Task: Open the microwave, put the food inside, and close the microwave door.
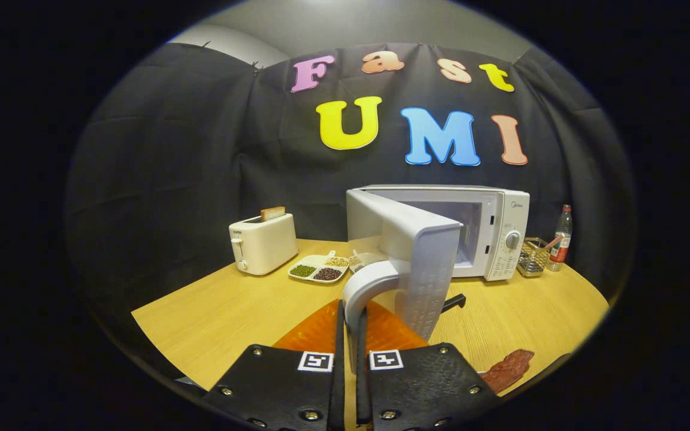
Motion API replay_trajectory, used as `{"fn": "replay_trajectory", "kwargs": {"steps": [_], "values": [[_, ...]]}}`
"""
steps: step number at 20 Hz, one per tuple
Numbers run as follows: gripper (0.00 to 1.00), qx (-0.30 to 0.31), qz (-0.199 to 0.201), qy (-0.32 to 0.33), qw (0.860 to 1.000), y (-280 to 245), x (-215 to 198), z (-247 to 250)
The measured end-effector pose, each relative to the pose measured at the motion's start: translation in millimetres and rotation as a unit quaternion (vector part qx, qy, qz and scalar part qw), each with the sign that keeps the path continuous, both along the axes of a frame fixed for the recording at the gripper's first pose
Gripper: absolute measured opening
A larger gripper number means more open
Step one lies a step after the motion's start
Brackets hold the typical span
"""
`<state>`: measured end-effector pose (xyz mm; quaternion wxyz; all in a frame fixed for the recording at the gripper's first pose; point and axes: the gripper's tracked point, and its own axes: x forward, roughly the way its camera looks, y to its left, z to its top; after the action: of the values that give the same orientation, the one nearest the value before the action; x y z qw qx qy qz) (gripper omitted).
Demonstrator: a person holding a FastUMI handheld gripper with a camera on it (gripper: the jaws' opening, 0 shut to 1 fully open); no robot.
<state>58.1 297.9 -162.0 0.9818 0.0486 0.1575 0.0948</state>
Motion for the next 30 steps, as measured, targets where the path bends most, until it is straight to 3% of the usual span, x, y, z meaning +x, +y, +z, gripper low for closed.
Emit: {"fn": "replay_trajectory", "kwargs": {"steps": [10, 14, 20, 21, 26, 27, 30], "values": [[0.08, -0.048, -0.12, -0.067, 0.989, 98.6, -0.6, 7.1], [0.08, -0.039, -0.164, -0.083, 0.982, 120.5, 4.8, 9.0], [0.14, -0.059, -0.202, -0.12, 0.97, 142.6, 11.0, 9.5], [0.28, -0.061, -0.202, -0.123, 0.97, 143.0, 11.1, 9.4], [0.66, -0.061, -0.167, -0.094, 0.98, 133.9, 5.2, 4.5], [0.79, -0.054, -0.16, -0.086, 0.982, 131.1, 1.3, 7.1], [0.94, -0.038, -0.116, -0.067, 0.99, 128.8, -10.9, 10.9]]}}
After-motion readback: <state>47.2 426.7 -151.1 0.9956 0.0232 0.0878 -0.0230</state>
